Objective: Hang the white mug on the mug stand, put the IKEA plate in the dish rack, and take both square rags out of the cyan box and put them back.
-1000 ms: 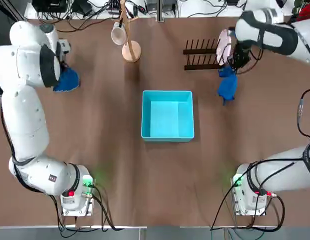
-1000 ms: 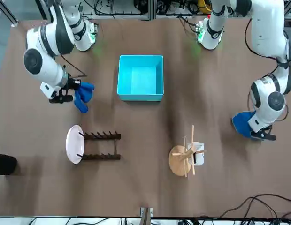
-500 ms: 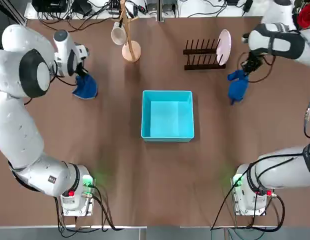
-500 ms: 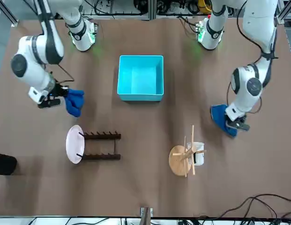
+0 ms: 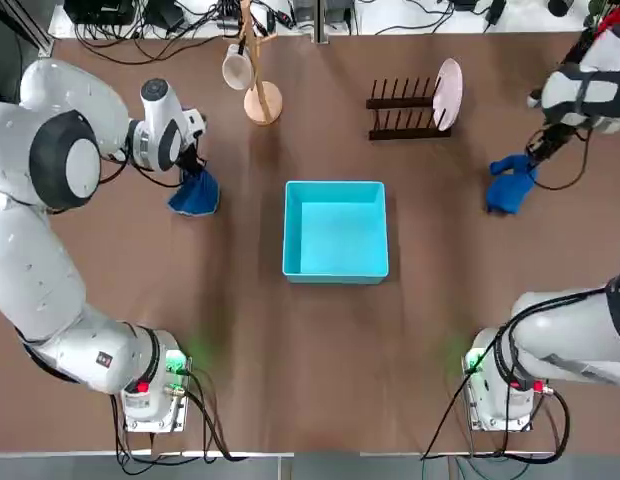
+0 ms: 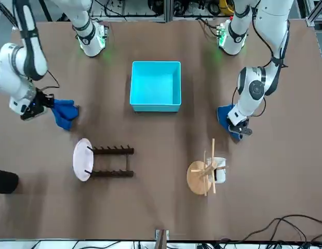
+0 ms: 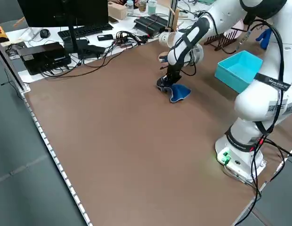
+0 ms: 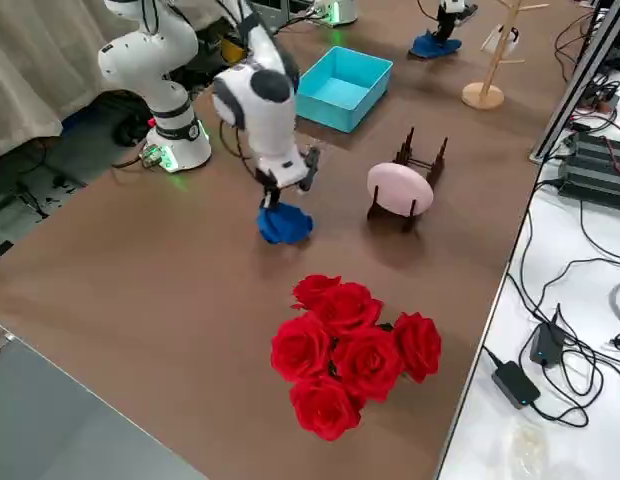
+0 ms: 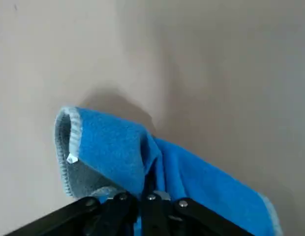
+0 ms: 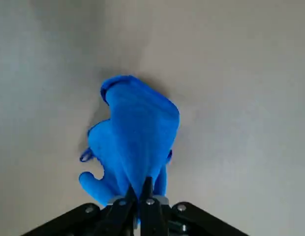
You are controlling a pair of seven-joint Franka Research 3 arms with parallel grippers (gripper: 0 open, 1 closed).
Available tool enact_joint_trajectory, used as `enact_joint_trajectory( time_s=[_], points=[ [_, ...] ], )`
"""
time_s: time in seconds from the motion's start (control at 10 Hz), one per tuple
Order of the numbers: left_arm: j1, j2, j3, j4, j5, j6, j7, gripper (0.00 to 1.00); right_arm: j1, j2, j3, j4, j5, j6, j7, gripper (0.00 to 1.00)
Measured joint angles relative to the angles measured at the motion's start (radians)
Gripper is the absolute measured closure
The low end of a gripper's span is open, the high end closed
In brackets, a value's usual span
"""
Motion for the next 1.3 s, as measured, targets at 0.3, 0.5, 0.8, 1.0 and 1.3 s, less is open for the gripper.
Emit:
enact_joint_trajectory(
  time_s=[0.3,0.5,0.8,1.0,1.3],
  points=[
    [0.239,-0.020,0.026,0.001,0.073,-0.086,0.325,0.96,0.007,0.073,0.017,-0.040,0.003,0.122,-0.014,0.96],
    [0.369,-0.022,0.151,0.036,0.081,-0.086,0.668,0.96,0.099,0.108,0.026,-0.042,0.014,0.156,0.097,0.96],
    [0.358,0.016,0.308,0.200,0.082,-0.156,0.935,0.96,0.339,0.124,0.035,-0.042,0.015,0.186,0.464,0.96],
    [0.320,0.072,0.303,0.331,0.077,-0.217,0.935,0.96,0.487,0.124,0.038,-0.042,0.016,0.193,0.698,0.96],
    [0.239,0.017,0.214,0.512,0.051,-0.553,0.764,0.96,0.628,0.124,0.038,-0.041,0.016,0.205,0.909,0.96]
  ],
)
